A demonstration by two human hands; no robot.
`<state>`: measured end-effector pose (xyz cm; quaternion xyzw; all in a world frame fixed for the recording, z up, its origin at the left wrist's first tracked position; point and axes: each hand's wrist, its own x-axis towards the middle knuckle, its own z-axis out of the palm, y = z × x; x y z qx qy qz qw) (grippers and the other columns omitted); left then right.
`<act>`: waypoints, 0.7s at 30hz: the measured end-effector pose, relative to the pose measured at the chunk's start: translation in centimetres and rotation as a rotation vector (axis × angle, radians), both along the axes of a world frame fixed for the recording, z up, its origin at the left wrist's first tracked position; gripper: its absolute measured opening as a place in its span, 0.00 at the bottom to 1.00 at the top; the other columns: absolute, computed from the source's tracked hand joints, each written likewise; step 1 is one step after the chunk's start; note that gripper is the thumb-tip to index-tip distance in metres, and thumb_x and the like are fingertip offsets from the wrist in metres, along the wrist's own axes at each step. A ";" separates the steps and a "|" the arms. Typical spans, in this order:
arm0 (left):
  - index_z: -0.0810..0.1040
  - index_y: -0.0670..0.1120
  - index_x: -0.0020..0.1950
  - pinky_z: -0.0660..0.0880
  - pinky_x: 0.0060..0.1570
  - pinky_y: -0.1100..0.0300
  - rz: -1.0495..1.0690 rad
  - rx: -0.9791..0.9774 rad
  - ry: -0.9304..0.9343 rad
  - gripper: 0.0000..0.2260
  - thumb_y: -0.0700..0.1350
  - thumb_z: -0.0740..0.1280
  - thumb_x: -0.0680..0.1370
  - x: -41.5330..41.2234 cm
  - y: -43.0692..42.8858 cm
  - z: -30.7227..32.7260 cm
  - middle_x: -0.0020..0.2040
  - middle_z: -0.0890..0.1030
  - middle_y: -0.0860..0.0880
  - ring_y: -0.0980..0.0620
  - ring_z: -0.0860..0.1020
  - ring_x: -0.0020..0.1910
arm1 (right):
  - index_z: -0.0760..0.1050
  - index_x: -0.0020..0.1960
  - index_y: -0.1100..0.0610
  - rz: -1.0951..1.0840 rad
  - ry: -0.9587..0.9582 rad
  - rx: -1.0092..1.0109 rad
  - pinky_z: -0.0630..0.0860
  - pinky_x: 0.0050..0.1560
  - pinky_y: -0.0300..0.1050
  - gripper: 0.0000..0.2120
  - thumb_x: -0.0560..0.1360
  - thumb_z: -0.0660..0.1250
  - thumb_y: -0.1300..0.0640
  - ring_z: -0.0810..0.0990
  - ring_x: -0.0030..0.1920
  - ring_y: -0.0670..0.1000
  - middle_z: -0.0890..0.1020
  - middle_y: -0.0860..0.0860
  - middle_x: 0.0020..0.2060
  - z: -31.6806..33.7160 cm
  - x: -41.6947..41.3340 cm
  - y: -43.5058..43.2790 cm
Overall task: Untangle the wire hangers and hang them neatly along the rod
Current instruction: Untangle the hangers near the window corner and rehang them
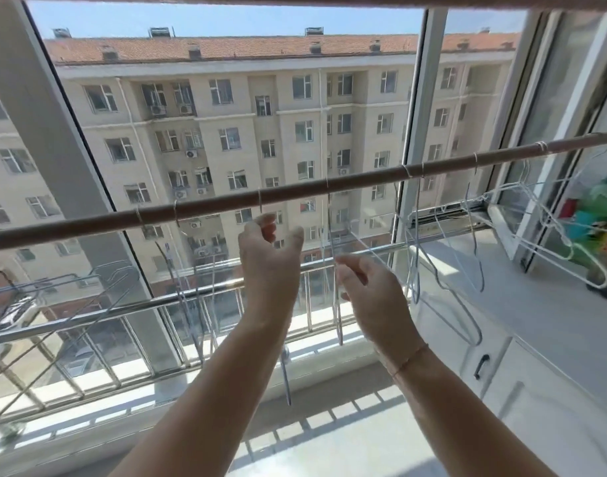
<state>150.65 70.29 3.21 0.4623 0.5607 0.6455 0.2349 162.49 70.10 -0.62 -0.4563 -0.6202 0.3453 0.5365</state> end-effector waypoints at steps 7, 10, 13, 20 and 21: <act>0.73 0.41 0.63 0.71 0.47 0.68 -0.305 -0.059 -0.115 0.16 0.41 0.66 0.77 8.8 1.2 1.2 0.49 0.77 0.52 0.57 0.75 0.50 | 0.76 0.56 0.59 -0.406 -0.399 0.206 0.75 0.53 0.43 0.12 0.74 0.65 0.57 0.77 0.51 0.53 0.80 0.55 0.50 1.1 10.6 2.8; 0.74 0.41 0.64 0.70 0.49 0.68 -0.336 -0.193 -0.209 0.15 0.41 0.65 0.77 12.5 2.7 0.3 0.50 0.78 0.52 0.57 0.75 0.49 | 0.76 0.55 0.58 -0.339 -0.507 0.015 0.75 0.55 0.51 0.13 0.73 0.65 0.54 0.77 0.51 0.55 0.79 0.55 0.49 -0.2 14.0 4.2; 0.74 0.40 0.64 0.69 0.53 0.61 -0.272 -0.321 -0.280 0.16 0.42 0.66 0.77 15.3 4.6 -1.3 0.57 0.79 0.45 0.50 0.75 0.56 | 0.76 0.51 0.56 -0.118 -0.385 -0.150 0.75 0.47 0.44 0.08 0.74 0.66 0.54 0.79 0.46 0.51 0.81 0.52 0.43 -1.2 15.8 4.7; 0.78 0.43 0.47 0.70 0.47 0.59 -0.111 -0.386 -0.331 0.04 0.43 0.66 0.77 17.5 6.9 -3.9 0.45 0.80 0.48 0.52 0.76 0.45 | 0.76 0.42 0.55 0.229 -0.185 -0.294 0.74 0.35 0.32 0.04 0.75 0.65 0.57 0.77 0.31 0.41 0.81 0.50 0.34 -2.6 17.1 5.1; 0.78 0.43 0.44 0.70 0.43 0.60 -0.111 -0.389 -0.342 0.06 0.43 0.64 0.78 17.7 6.8 -4.0 0.42 0.79 0.48 0.53 0.75 0.41 | 0.77 0.44 0.57 0.252 -0.162 -0.293 0.73 0.33 0.31 0.04 0.75 0.66 0.57 0.77 0.29 0.39 0.81 0.50 0.33 -2.6 17.1 5.0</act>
